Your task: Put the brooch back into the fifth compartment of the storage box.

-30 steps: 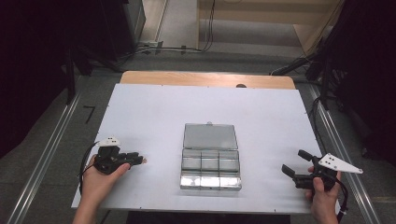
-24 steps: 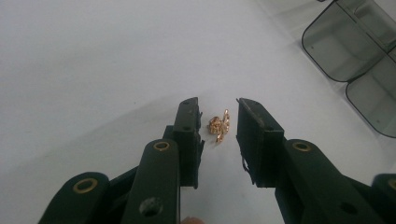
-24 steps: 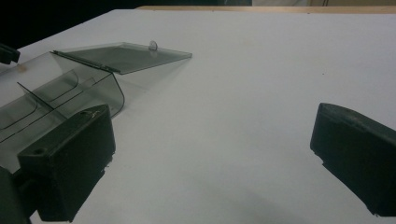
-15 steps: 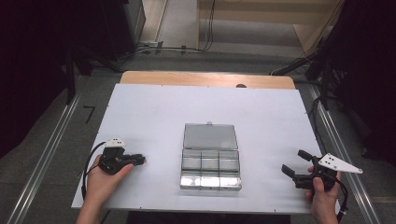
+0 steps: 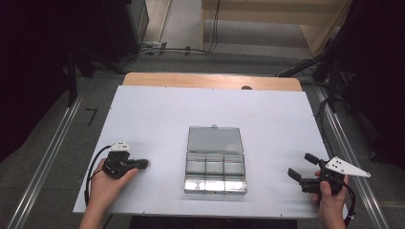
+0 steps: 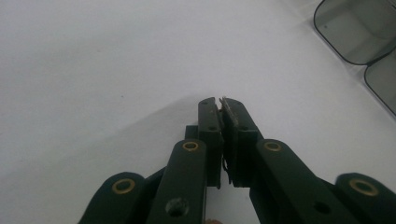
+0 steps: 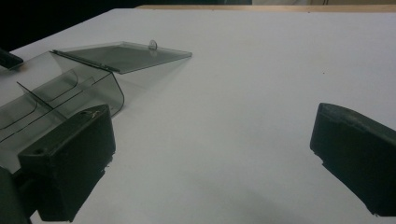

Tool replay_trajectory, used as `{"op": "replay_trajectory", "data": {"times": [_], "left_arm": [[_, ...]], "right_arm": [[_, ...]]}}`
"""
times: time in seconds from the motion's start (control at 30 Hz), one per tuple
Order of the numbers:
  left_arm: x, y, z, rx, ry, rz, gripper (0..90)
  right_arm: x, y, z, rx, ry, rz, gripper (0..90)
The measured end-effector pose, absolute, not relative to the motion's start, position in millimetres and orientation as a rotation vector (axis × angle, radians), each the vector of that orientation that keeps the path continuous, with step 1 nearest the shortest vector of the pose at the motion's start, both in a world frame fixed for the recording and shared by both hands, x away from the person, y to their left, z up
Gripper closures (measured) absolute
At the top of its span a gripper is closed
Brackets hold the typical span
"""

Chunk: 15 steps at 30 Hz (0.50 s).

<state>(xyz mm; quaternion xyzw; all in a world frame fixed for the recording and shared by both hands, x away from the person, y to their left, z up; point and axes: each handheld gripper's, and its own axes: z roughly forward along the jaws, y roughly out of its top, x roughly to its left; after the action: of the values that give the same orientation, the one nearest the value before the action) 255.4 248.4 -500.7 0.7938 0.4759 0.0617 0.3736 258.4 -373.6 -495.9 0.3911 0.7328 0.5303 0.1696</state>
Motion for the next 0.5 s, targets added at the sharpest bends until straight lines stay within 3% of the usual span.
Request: {"op": "replay_trajectory", "data": {"times": [0.5], "left_arm": [[254.0, 246.0, -494.2, 2.022, 1.182, 0.15, 89.7]], "right_arm": [[258.2, -373.3, -495.8, 1.111, 2.081, 1.507, 0.0]]}}
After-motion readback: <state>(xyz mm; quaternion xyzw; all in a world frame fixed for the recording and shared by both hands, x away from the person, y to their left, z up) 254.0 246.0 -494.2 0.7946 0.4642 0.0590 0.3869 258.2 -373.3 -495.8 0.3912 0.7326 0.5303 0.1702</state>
